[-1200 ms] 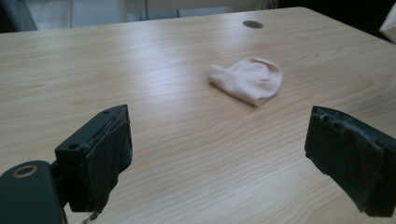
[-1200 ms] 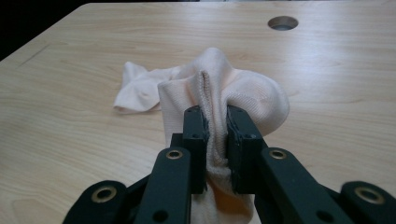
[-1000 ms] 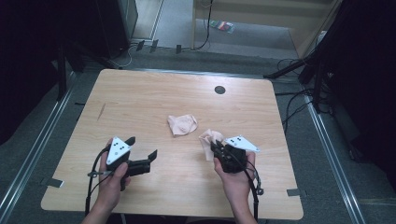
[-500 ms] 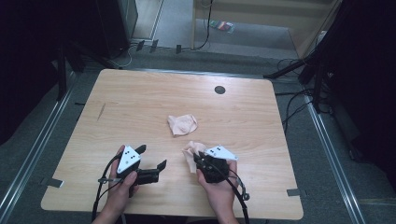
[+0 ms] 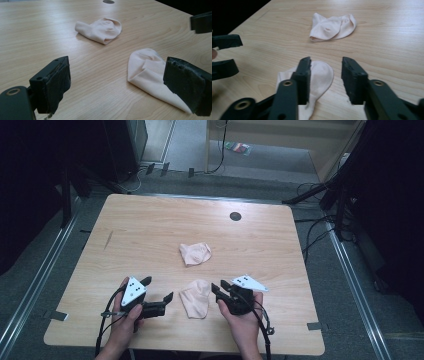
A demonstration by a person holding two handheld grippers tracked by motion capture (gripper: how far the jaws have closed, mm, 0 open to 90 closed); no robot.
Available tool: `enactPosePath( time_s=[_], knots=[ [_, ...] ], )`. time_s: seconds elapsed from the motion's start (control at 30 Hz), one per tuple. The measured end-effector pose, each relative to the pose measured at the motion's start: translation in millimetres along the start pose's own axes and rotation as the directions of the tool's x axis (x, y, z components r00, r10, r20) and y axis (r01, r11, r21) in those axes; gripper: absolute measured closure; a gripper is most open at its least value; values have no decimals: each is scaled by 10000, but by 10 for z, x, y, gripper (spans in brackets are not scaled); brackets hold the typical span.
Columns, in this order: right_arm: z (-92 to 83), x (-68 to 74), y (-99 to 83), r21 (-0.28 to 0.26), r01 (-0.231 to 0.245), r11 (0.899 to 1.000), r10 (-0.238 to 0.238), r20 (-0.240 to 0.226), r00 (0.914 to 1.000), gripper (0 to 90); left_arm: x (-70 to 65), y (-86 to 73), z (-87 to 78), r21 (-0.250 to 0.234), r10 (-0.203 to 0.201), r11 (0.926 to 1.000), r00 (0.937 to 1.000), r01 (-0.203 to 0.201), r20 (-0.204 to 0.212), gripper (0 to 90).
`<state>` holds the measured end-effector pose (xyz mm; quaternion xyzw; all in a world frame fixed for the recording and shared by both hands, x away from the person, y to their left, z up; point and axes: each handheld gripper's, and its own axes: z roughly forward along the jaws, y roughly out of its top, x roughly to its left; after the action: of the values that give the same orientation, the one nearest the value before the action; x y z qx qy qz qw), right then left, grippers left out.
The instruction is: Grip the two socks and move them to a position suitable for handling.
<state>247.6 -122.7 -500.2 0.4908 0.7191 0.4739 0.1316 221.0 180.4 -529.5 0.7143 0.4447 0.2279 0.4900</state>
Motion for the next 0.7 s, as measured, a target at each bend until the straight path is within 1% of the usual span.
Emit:
enactPosePath(
  time_s=[0.03, 0.07, 0.1, 0.13, 0.17, 0.2, 0.23, 0.3, 0.33, 0.37, 0.4, 0.43, 0.47, 0.53, 0.57, 0.6, 0.63, 0.67, 0.7],
  knots=[
    [-15, -9, -7, 68, 24, 10000, -23, -75, 10000, 686, 6, -2, 5, 29, 1, 10000, 10000, -1, -12, 77],
    [-15, -3, -29, 196, 197, 9996, -194, -170, 9997, 702, 1, -8, 14, 68, -23, 10000, 10000, 23, -26, 77],
    [12, 25, -70, 415, 527, 9977, -516, -280, 9983, 710, -6, -11, 19, 99, -2, 10000, 10000, 2, -20, 76],
    [51, 57, -106, 626, 720, 9954, -697, -386, 9968, 709, -15, -14, 23, 115, 11, 9999, 10000, -11, -15, 77],
    [51, 57, -106, 626, 720, 9954, -697, -386, 9968, 709, -15, -14, 23, 115, 11, 9999, 10000, -11, -15, 77],
    [170, 122, -180, 1053, 940, 9900, -874, -654, 9940, 651, -32, -20, 27, 172, 40, 9998, 10000, -40, 7, 76],
    [205, 141, -202, 1203, 954, 9881, -877, -681, 9938, 620, -37, -23, 30, 170, 66, 9998, 10000, -66, -1, 77],
    [282, 181, -256, 1412, 1052, 9844, -995, -470, 9939, 555, -40, -25, 31, 190, 95, 9998, 10000, -95, 9, 76],
    [282, 181, -256, 1412, 1052, 9844, -995, -470, 9939, 555, -44, -26, 33, 204, 110, 9997, 9999, -110, 2, 76],
    [309, 196, -279, 1479, 1000, 9839, -959, -345, 9948, 536, -44, -28, 34, 241, 122, 9996, 9999, -123, 24, 77],
    [348, 218, -317, 1627, 966, 9819, -911, -410, 9950, 522, -44, -34, 44, 241, 107, 9997, 9999, -107, -3, 77],
    [348, 218, -317, 1627, 966, 9819, -911, -410, 9950, 522, -44, -34, 44, 241, 107, 9997, 9999, -107, -3, 77],
    [386, 263, -353, 1784, 1218, 9764, -1181, -316, 9925, 524, -39, -36, 46, 280, 95, 9996, 10000, -94, -4, 77],
    [399, 275, -363, 1826, 1288, 9747, -1262, -258, 9917, 533, -37, -37, 46, 279, 102, 9996, 9999, -102, -23, 76],
    [422, 308, -388, 1889, 1475, 9709, -1501, -7, 9887, 590, -34, -36, 44, 277, 88, 9996, 10000, -87, -40, 77],
    [426, 320, -397, 1884, 1544, 9699, -1592, 102, 9872, 623, -30, -36, 45, 263, 53, 9996, 10000, -52, -47, 77],
    [426, 320, -397, 1884, 1544, 9699, -1592, 102, 9872, 623, -30, -36, 45, 263, 53, 9996, 10000, -52, -47, 76],
    [428, 357, -423, 1875, 1806, 9655, -1916, 423, 9806, 713, -23, -36, 45, 278, 51, 9996, 10000, -49, -70, 77],
    [428, 357, -423, 1875, 1806, 9655, -1916, 423, 9806, 713, -21, -36, 46, 284, 50, 9996, 9999, -48, -87, 77]
  ],
)
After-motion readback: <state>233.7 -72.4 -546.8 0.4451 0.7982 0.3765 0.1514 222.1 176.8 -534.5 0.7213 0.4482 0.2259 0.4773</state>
